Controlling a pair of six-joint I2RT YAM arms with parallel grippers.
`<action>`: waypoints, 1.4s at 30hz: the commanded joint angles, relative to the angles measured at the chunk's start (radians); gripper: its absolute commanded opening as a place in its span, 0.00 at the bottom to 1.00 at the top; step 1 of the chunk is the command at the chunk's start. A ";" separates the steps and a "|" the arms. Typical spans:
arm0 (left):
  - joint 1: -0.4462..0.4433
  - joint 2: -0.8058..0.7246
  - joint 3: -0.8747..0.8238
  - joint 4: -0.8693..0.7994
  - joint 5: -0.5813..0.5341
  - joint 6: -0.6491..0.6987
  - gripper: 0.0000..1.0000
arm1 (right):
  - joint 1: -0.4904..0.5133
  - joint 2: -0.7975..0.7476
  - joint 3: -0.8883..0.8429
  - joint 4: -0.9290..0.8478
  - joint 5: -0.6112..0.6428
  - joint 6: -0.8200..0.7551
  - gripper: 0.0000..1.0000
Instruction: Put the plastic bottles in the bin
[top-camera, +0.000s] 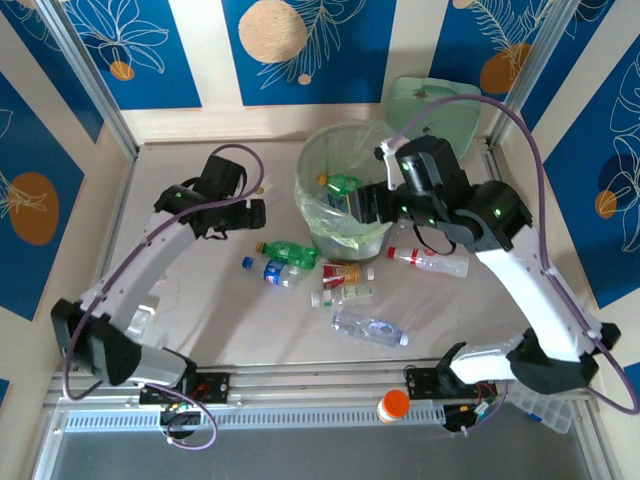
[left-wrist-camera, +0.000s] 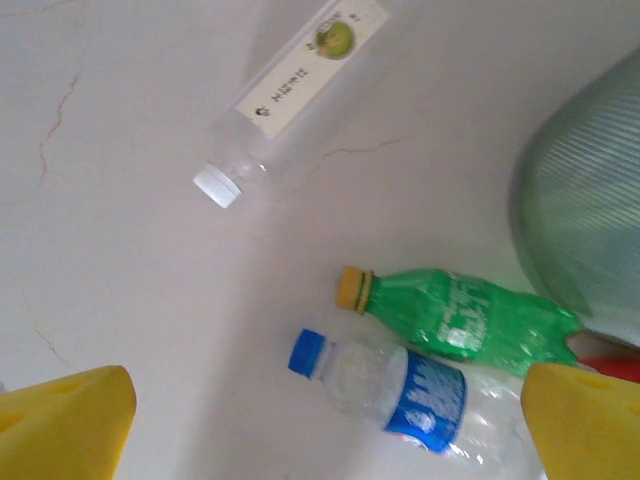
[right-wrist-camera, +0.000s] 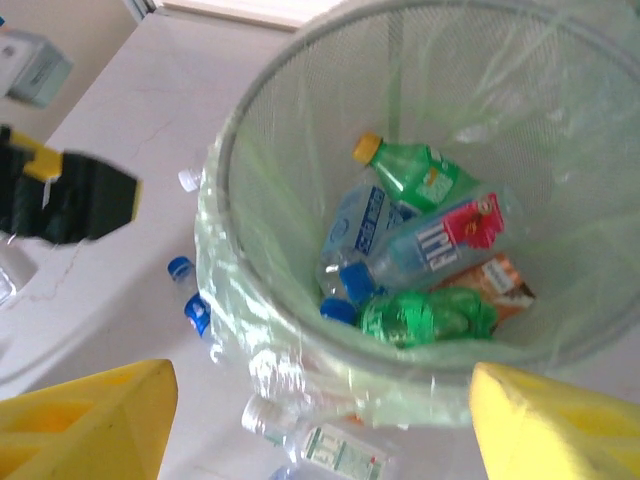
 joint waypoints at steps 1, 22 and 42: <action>0.063 0.068 0.035 0.070 0.026 0.051 0.99 | -0.017 -0.086 -0.071 0.035 -0.077 0.066 0.77; 0.177 0.641 0.425 0.052 0.131 0.319 0.99 | -0.323 -0.265 -0.163 -0.085 -0.396 0.108 0.77; 0.201 0.777 0.409 0.048 0.171 0.385 0.76 | -0.411 -0.296 -0.262 -0.088 -0.558 0.129 0.74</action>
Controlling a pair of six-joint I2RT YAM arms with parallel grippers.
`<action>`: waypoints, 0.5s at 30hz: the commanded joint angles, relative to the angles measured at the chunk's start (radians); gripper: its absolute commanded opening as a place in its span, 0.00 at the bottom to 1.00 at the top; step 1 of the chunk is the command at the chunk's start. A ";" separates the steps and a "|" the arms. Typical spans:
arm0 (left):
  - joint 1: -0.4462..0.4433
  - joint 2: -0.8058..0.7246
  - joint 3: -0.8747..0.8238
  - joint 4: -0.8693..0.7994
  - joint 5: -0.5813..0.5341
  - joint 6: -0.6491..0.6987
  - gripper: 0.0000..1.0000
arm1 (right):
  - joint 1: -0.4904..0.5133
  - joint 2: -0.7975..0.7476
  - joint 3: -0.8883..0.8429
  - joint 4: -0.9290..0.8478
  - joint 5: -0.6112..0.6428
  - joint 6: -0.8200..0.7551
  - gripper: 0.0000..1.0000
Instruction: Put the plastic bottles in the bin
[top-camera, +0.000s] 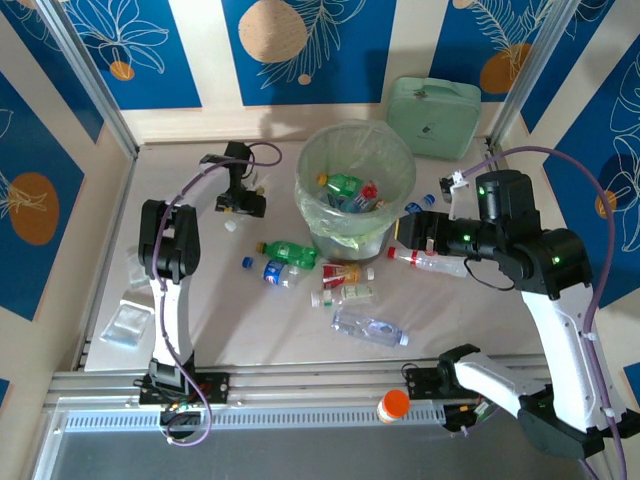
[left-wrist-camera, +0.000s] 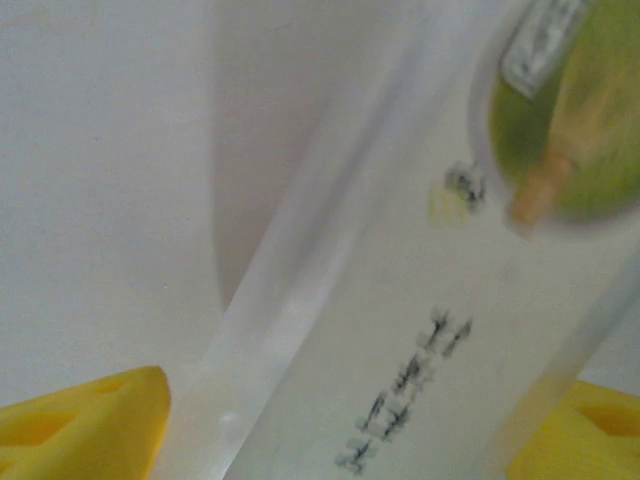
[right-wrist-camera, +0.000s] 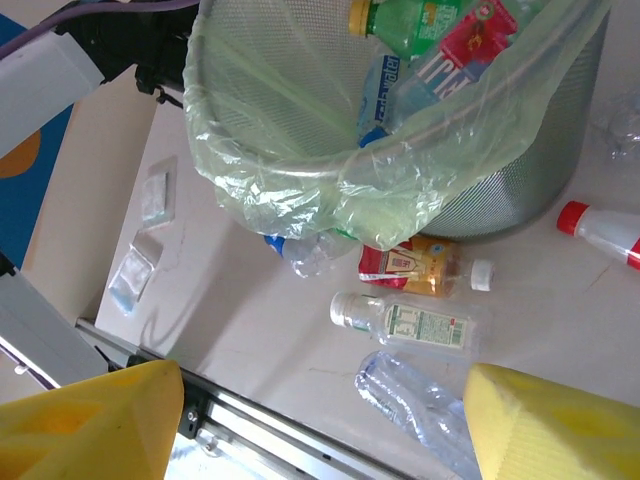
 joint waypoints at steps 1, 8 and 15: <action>-0.005 0.012 0.001 0.003 0.009 0.015 0.74 | -0.004 -0.015 -0.010 -0.002 -0.055 0.010 0.73; -0.019 0.005 -0.002 0.005 0.007 0.029 0.63 | -0.003 -0.016 -0.017 0.004 -0.060 0.025 0.70; -0.019 -0.087 -0.021 0.017 -0.010 0.005 0.59 | -0.004 -0.016 0.003 0.014 -0.054 0.029 0.69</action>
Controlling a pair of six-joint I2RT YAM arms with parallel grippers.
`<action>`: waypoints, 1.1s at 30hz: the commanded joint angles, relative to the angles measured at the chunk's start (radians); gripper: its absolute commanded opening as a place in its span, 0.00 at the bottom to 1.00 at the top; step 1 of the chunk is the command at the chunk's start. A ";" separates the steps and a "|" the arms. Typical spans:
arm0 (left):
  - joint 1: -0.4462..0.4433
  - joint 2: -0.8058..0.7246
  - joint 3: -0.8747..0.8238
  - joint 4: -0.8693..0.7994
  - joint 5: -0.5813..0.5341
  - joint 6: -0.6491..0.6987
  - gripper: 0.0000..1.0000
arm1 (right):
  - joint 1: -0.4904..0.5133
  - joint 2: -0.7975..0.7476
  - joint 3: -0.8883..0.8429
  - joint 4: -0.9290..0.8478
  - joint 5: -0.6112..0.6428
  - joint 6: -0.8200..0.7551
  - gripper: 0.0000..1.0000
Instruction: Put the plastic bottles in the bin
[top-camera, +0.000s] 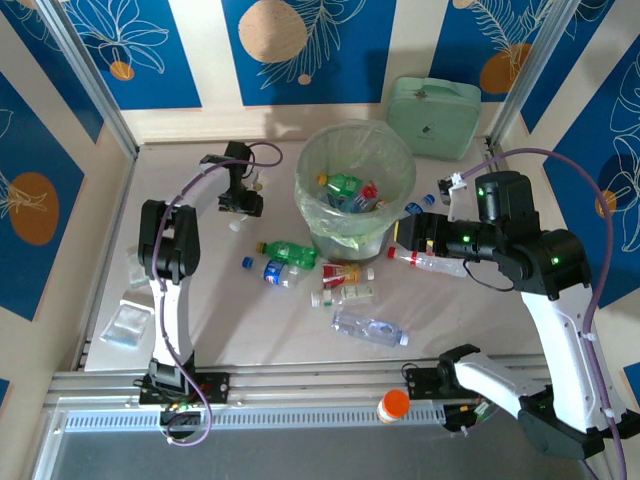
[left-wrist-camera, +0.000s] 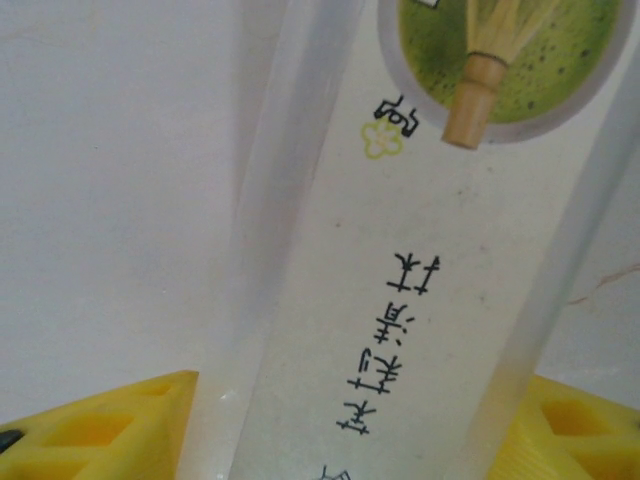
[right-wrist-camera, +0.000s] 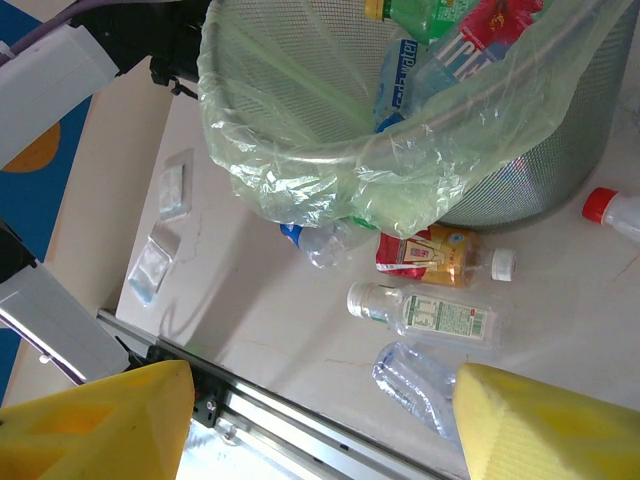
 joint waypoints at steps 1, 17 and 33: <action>-0.008 -0.094 -0.013 0.008 -0.003 -0.010 0.59 | -0.004 -0.008 0.014 0.014 -0.022 0.005 0.69; -0.041 -0.505 -0.145 0.015 -0.005 -0.186 0.54 | 0.001 0.000 0.061 0.020 -0.036 0.003 0.68; -0.158 -0.988 -0.199 -0.054 0.192 -0.397 0.55 | 0.143 -0.102 0.022 0.058 -0.045 0.037 0.66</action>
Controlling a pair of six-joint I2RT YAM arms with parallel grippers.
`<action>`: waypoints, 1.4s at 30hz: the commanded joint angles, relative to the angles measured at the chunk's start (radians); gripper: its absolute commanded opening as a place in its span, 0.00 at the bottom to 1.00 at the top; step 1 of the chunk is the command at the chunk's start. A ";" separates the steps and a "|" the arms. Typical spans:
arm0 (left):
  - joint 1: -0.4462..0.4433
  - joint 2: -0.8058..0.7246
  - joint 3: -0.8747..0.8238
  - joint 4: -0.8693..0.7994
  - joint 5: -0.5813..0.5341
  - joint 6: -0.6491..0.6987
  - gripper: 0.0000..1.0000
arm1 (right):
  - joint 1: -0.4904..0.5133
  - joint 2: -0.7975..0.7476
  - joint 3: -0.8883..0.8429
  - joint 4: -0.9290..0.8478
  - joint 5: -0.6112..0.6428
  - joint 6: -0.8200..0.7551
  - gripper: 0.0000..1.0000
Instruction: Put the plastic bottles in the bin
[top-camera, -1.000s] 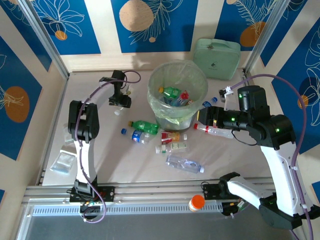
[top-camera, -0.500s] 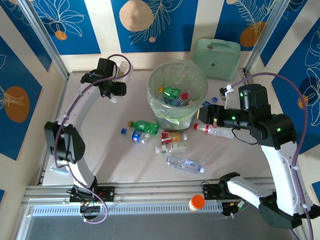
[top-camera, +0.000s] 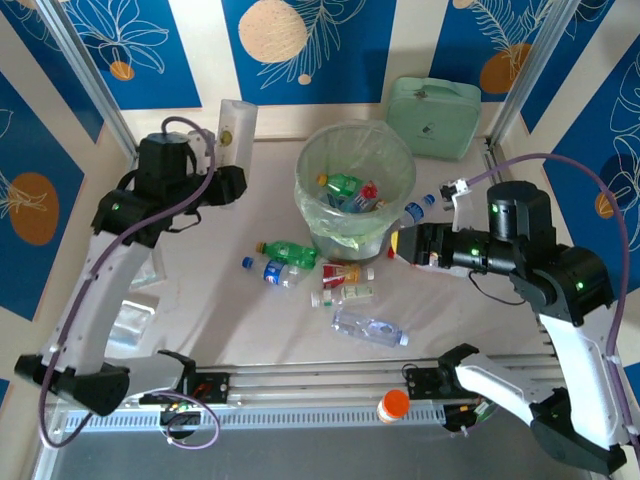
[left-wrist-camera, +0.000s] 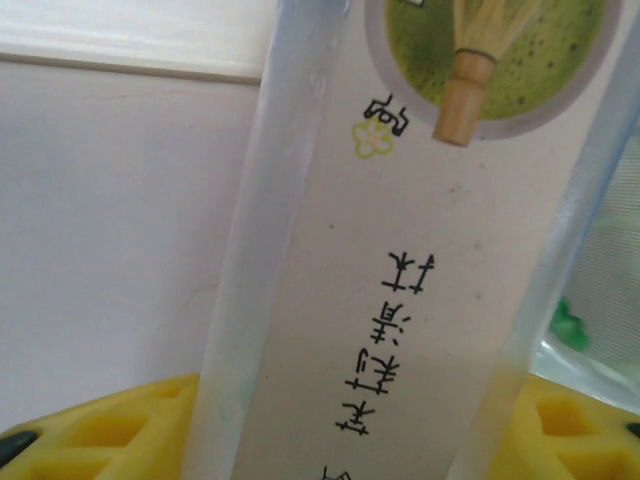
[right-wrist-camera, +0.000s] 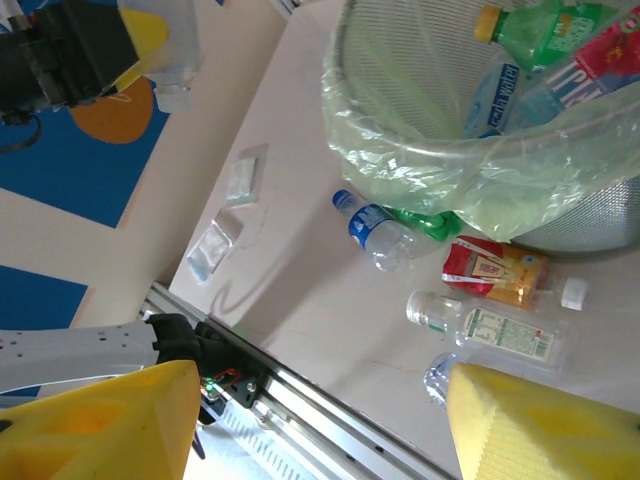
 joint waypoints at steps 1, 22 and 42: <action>-0.024 -0.036 0.019 -0.044 0.084 -0.035 0.55 | 0.015 -0.038 -0.038 0.034 -0.041 0.018 0.66; -0.100 -0.248 -0.182 0.257 0.396 -0.279 0.50 | 0.287 0.391 0.216 0.492 0.012 0.139 0.88; -0.129 -0.174 -0.115 0.118 0.315 -0.199 0.48 | 0.435 1.041 1.065 0.062 0.228 0.148 0.87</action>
